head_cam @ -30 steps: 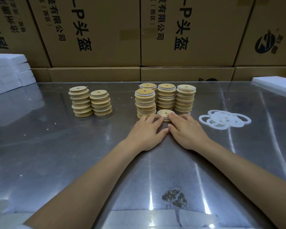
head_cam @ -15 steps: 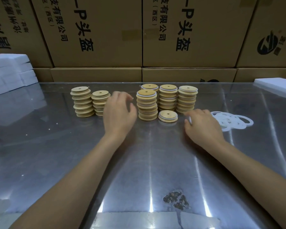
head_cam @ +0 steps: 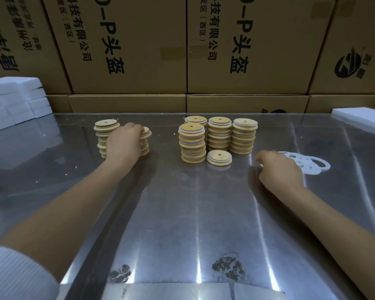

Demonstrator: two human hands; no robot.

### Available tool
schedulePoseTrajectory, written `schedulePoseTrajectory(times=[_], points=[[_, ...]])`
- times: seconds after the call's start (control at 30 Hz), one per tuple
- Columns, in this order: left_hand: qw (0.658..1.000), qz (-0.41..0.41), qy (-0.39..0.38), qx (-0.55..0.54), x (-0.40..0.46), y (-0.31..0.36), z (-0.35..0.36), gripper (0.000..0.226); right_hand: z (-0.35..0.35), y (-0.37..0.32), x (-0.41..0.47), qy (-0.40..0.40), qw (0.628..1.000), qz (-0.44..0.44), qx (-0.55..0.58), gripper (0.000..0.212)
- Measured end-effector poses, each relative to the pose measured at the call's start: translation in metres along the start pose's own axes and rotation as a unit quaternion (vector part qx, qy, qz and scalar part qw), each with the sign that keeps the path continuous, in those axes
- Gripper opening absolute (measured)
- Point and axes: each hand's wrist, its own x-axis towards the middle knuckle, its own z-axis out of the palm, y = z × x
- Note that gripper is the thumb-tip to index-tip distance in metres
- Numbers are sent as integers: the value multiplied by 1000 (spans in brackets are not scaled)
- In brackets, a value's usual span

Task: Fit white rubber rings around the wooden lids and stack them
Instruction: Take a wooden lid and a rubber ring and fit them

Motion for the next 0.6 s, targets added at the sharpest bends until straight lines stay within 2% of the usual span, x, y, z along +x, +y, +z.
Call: schedulePoseTrajectory(times=[0.13,0.23,0.3,0.43,0.53,0.6], points=[[996,33,62,-46,-13,6,-11,30,6,-3,2,30,997,-41,66,43],[983,77,121,-112,-29,12,-18,24,9,-6,4,54,983,-59,167,41],[970,150,108,-159,-43,21,-22,22,10,-10,5,42,966,-64,247,35],[937,318,63,-128,-69,51,-27,20,11,-13,3,14,938,-95,332,33],[913,384,46,-130,-78,76,-27,19,7,-15,3,20,906,-99,411,37],[908,394,28,-142,-79,91,-26,20,6,-17,3,20,883,-96,459,36]])
